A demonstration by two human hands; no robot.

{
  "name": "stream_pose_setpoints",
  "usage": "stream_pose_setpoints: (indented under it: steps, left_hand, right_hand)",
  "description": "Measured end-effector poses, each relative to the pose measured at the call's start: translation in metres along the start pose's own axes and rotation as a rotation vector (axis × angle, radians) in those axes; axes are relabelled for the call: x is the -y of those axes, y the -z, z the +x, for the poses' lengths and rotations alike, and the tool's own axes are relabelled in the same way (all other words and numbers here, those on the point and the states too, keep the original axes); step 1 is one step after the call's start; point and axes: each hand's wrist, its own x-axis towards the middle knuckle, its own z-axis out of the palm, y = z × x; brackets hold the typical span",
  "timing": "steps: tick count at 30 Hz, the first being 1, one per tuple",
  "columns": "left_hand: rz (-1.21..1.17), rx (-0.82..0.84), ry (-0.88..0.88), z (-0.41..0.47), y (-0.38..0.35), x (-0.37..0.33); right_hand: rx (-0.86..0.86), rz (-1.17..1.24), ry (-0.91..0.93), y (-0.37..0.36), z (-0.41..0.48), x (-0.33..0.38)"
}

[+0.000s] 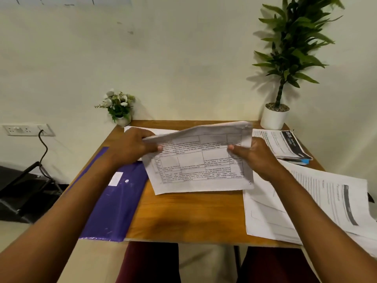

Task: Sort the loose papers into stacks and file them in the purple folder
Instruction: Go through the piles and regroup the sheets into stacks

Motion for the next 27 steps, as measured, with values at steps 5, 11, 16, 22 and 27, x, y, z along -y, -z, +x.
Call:
stream_pose_setpoints:
  steps: [5,11,16,22,27]
  left_hand:
    - [-0.686,-0.069,0.277,-0.018,-0.03,0.04]
    - [-0.867,-0.081,0.222,-0.022,-0.052,0.03]
    - [-0.774,-0.267,0.135,-0.022,-0.057,0.017]
    - [-0.692,-0.182,0.198,-0.044,-0.089,0.039]
    - [-0.757,-0.233,0.169,-0.047,-0.087,0.037]
  right_hand:
    - [-0.092,0.285,-0.075,-0.012,-0.01,-0.011]
    - [-0.065,0.366,-0.092,-0.02,-0.006,-0.018]
    - [-0.107,0.396,-0.031,-0.015,-0.004,-0.016]
    - [-0.069,0.357,-0.157,-0.038,-0.026,-0.051]
    - [-0.101,0.361,-0.167,-0.034,-0.022,-0.05]
